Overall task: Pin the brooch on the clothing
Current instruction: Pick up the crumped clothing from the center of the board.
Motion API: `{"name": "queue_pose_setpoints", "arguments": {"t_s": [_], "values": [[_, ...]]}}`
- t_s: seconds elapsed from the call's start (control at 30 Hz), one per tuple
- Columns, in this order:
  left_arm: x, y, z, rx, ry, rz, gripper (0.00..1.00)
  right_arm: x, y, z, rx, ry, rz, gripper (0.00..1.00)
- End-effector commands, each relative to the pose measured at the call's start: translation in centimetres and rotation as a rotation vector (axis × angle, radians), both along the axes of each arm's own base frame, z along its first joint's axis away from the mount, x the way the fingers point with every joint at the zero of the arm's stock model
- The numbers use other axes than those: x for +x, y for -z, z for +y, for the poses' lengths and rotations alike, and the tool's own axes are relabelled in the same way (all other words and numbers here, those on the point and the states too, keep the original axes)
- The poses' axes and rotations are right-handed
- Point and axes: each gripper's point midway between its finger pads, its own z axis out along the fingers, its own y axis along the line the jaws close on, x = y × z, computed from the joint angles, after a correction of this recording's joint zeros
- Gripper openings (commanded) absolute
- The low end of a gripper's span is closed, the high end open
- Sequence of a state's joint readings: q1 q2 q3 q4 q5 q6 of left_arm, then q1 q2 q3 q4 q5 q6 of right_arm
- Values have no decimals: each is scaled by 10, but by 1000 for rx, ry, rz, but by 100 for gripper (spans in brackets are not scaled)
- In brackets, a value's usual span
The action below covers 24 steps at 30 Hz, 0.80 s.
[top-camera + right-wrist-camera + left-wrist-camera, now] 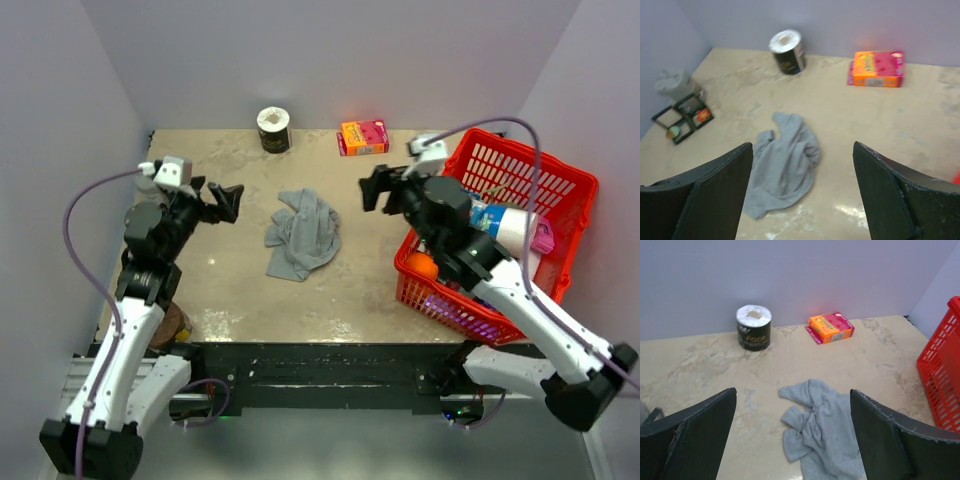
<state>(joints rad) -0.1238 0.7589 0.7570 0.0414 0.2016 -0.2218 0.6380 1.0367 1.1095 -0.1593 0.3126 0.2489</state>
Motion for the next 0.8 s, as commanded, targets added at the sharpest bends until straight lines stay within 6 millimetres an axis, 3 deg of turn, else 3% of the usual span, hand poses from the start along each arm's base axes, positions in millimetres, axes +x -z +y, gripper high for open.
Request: {"name": "queue_pose_setpoints", "arguments": {"t_s": [0.0, 0.03, 0.1, 0.13, 0.23, 0.3, 0.33, 0.37, 0.57, 0.6, 0.7, 0.77], "values": [[27, -31, -23, 37, 38, -29, 99, -3, 4, 53, -115, -18, 10, 84], [32, -18, -26, 46, 47, -5, 99, -10, 25, 82, -170, -66, 42, 84], [35, 0, -28, 67, 64, 13, 99, -22, 42, 111, -236, -97, 72, 84], [35, 9, -29, 71, 71, 45, 99, -22, 66, 126, -284, -111, 110, 84], [29, 23, -38, 62, 126, 69, 99, -35, 101, 164, -276, -187, 171, 82], [30, 24, -38, 65, 123, 81, 99, -47, 128, 180, -250, -245, 222, 81], [31, 34, -36, 73, 113, 118, 99, -47, 134, 187, -227, -253, 227, 81], [32, 37, -35, 80, 108, 132, 99, -48, 155, 189, -231, -250, 266, 81], [37, 55, -32, 87, 86, 209, 99, -47, 213, 198, -298, -244, 353, 80], [36, 60, -33, 79, 92, 220, 99, -45, 231, 198, -333, -227, 373, 80], [40, 73, -34, 73, 88, 261, 99, -29, 256, 186, -375, -125, 396, 80], [45, 89, -34, 77, 77, 316, 99, -24, 263, 186, -369, -115, 401, 79]]}}
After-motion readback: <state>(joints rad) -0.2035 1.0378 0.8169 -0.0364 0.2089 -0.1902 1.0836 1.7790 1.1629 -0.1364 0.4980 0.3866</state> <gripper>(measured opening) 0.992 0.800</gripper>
